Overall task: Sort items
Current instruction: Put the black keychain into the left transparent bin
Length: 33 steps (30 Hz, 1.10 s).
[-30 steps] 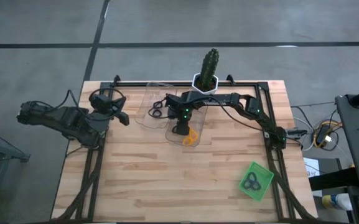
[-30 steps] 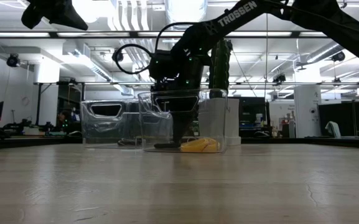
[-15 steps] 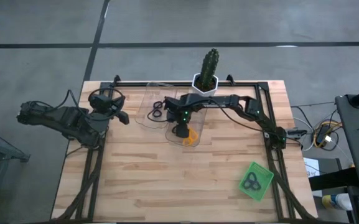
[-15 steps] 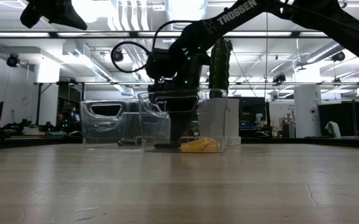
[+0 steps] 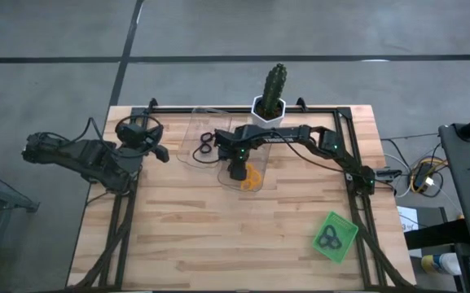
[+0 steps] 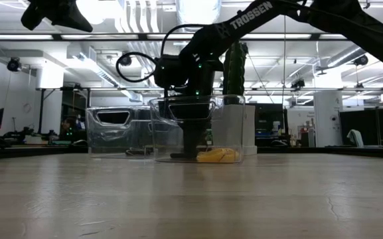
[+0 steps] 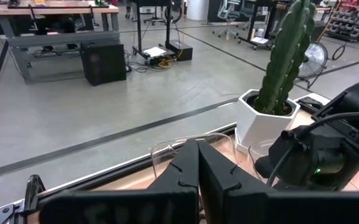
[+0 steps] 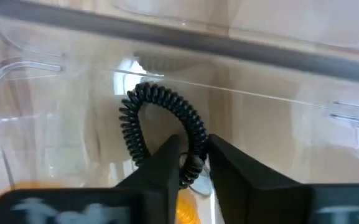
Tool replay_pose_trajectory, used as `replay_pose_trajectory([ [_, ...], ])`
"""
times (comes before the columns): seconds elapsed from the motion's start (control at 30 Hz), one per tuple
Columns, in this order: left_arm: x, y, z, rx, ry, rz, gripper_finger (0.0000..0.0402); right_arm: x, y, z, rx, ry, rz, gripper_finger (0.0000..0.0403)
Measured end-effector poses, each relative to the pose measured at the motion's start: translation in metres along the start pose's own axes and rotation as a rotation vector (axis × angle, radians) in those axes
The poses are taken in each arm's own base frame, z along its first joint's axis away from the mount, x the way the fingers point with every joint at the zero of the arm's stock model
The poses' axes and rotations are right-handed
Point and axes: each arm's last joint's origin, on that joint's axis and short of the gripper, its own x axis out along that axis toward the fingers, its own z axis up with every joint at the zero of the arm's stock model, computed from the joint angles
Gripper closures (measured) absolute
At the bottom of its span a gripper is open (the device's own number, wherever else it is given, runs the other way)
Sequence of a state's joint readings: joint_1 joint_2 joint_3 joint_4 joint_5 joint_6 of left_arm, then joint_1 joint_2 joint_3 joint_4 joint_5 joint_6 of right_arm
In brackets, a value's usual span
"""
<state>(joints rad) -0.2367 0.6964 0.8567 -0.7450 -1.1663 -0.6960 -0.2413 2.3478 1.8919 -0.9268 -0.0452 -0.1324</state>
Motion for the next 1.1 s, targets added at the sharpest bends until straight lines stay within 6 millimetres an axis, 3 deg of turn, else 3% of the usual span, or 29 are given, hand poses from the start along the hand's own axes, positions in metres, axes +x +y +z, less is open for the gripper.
replay_pose_trajectory([
  [0.17, 0.001, 0.0, -0.002, 0.008, -0.001, 0.007, 0.0402, -0.001, 0.0, 0.0, 0.002, -0.001, -0.004, 0.0382],
  [0.37, 0.001, 0.0, -0.004, 0.011, 0.0, 0.008, 0.0402, -0.018, -0.001, 0.006, -0.001, 0.011, -0.019, 0.0388],
  [0.63, 0.001, -0.001, -0.003, -0.012, -0.005, 0.005, 0.0402, -0.081, 0.001, 0.013, -0.038, 0.043, -0.021, 0.039],
  [0.8, 0.001, -0.002, -0.002, -0.068, -0.006, -0.001, 0.0402, -0.131, 0.005, 0.011, -0.069, 0.043, -0.019, 0.0391],
  [1.1, 0.003, -0.01, 0.001, -0.147, 0.006, -0.057, 0.0402, -0.214, 0.018, 0.0, -0.09, -0.267, -0.102, 0.0391],
])
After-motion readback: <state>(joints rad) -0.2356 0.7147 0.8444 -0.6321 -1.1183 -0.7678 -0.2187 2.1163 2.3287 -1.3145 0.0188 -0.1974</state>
